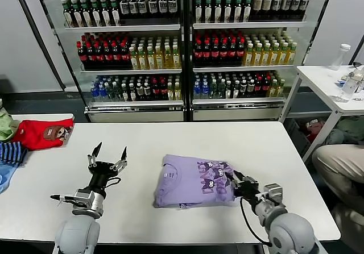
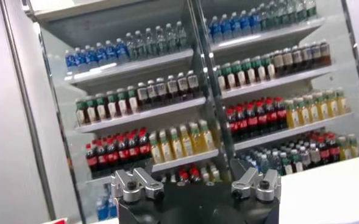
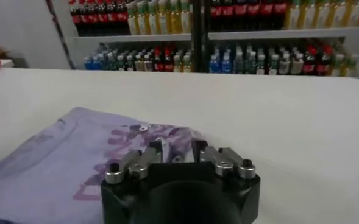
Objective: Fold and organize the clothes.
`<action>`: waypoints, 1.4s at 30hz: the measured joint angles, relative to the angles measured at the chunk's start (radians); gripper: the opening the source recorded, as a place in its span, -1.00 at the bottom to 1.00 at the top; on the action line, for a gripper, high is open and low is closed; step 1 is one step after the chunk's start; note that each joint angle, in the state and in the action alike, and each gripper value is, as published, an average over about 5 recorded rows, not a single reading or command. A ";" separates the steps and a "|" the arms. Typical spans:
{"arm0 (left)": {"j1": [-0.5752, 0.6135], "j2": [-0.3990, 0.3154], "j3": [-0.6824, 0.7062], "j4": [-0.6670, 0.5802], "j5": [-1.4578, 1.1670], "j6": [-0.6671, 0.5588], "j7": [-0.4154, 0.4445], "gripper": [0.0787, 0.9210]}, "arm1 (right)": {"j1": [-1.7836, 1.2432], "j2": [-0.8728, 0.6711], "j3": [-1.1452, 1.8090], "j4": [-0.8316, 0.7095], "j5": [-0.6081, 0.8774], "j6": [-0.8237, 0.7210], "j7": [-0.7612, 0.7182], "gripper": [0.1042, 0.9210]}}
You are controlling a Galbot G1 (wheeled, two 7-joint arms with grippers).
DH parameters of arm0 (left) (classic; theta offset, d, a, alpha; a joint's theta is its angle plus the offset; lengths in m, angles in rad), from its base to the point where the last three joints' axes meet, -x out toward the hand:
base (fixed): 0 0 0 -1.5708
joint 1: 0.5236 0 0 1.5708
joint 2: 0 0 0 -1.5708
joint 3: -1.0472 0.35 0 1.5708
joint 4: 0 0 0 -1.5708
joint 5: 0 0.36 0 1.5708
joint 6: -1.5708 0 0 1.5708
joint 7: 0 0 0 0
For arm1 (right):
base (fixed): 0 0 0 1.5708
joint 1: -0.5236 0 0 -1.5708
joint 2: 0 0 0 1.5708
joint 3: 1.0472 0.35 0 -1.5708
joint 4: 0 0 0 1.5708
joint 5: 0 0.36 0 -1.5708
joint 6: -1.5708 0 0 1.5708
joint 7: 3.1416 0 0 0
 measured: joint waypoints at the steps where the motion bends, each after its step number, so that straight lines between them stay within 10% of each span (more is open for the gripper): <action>1: -0.003 -0.004 0.001 0.000 0.002 -0.004 0.002 0.77 | -0.010 -0.003 0.014 0.005 -0.009 0.004 -0.001 -0.09; 14: -0.005 -0.034 -0.021 -0.016 0.013 -0.051 0.025 0.77 | -0.043 -0.029 0.120 0.025 -0.159 0.082 -0.005 0.73; 42: 0.018 -0.037 -0.058 -0.057 0.023 -0.088 0.041 0.77 | -0.042 0.010 0.201 -0.055 -0.355 0.234 -0.016 0.76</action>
